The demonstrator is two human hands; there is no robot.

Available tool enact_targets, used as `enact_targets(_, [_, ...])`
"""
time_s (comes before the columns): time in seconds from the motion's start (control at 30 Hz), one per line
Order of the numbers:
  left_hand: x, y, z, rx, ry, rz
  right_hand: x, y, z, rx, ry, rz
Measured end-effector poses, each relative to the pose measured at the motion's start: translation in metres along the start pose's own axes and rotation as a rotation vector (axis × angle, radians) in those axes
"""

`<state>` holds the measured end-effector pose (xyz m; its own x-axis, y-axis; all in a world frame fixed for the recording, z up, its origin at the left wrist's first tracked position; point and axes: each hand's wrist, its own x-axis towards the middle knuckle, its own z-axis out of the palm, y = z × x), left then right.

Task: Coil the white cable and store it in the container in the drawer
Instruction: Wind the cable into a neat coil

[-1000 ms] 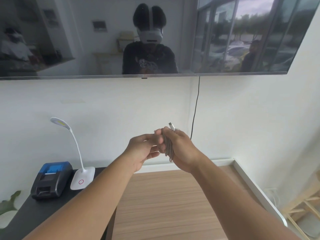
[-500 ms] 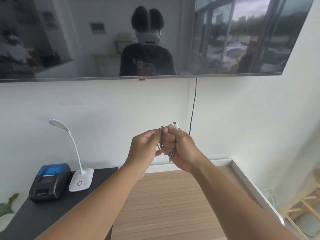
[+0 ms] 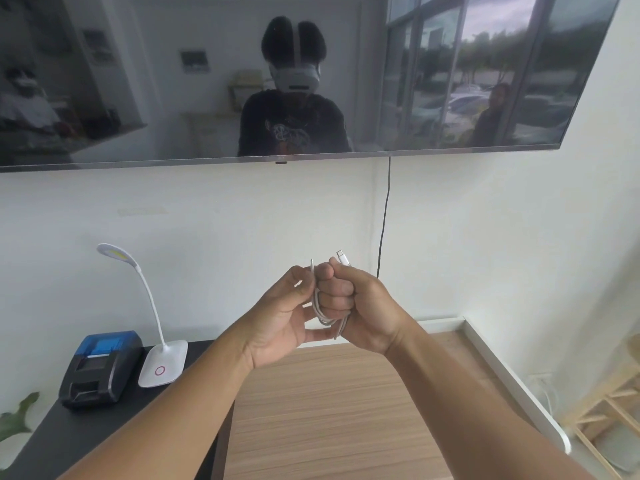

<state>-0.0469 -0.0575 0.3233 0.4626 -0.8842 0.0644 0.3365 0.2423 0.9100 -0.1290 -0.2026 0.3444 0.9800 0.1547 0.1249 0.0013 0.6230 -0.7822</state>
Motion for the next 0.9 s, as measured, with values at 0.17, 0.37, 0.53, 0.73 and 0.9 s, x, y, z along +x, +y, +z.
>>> enact_targets(0.17, [-0.002, -0.001, 0.002, -0.020, -0.025, -0.018, 0.000, -0.003, -0.003, 0.072, -0.112, 0.081])
enact_targets(0.37, [-0.002, 0.004, 0.009, 0.022, 0.118, 0.009, 0.000, -0.007, -0.014, -0.012, -0.126, 0.094])
enact_targets(0.53, [0.007, 0.000, 0.018, 0.244, 0.312, 0.056, -0.001, -0.008, -0.026, -0.105, -0.069, 0.083])
enact_targets(0.73, [0.021, -0.025, 0.026, 0.596, 0.662, 0.216, 0.002, -0.005, -0.030, -0.266, 0.045, 0.045])
enact_targets(0.9, [0.029, -0.036, 0.031, 0.621, 0.722, 0.291, 0.004, 0.000, -0.030, -0.527, 0.183, -0.042])
